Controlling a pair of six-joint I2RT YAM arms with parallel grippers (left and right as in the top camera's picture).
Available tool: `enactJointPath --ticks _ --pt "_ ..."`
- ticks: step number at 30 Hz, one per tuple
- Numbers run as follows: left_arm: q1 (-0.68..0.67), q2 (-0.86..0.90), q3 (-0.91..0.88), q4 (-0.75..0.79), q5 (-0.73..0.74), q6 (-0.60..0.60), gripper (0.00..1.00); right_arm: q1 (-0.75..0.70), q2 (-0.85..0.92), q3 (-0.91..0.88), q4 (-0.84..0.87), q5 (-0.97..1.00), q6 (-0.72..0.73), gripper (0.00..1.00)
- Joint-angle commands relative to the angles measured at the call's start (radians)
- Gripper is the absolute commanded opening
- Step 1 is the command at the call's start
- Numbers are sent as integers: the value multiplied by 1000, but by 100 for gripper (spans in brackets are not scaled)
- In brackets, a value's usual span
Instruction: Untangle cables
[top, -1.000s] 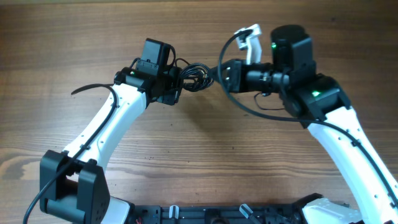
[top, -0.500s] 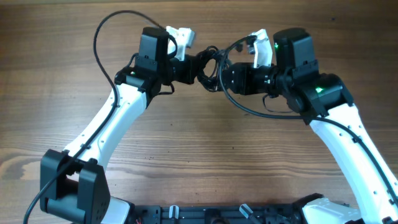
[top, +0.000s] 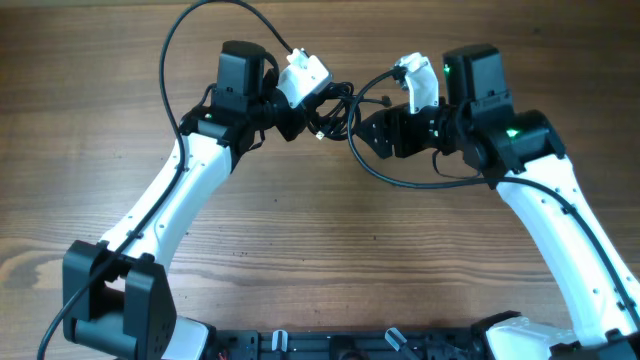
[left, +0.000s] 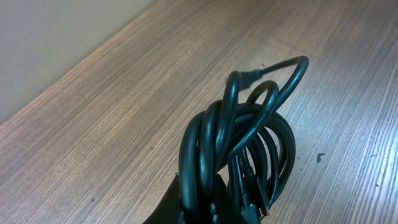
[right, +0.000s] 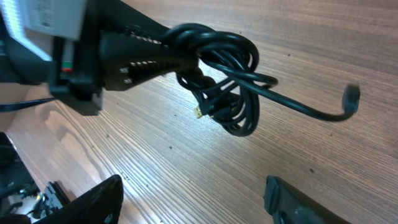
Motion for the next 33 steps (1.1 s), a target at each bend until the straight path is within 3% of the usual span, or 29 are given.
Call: enactJointPath --ticks 1,7,9,12,13,16,18,20,24,33 --pt "7 -15 10 -5 13 30 4 -2 51 4 1 37 14 69" --pt "7 -27 10 -13 62 13 4 0 85 3 -2 35 92 65" --pt "7 -27 10 2 62 -95 4 0 90 3 -2 36 132 59" --pt "7 -27 10 33 61 -393 4 2 109 3 1 35 227 40" --pt "7 -27 10 39 61 -556 4 12 121 3 9 33 262 32" --pt "6 -27 10 32 60 -935 4 80 137 3 56 25 268 22" --pt "6 -27 10 28 61 -1071 4 117 141 3 81 53 317 16" --pt "6 -27 10 28 60 -1123 4 144 142 3 52 147 404 4" --pt "6 -27 10 28 60 -1154 4 160 142 3 -2 249 476 4" --pt "-8 -27 10 -29 64 -1151 4 161 142 3 46 290 500 4"
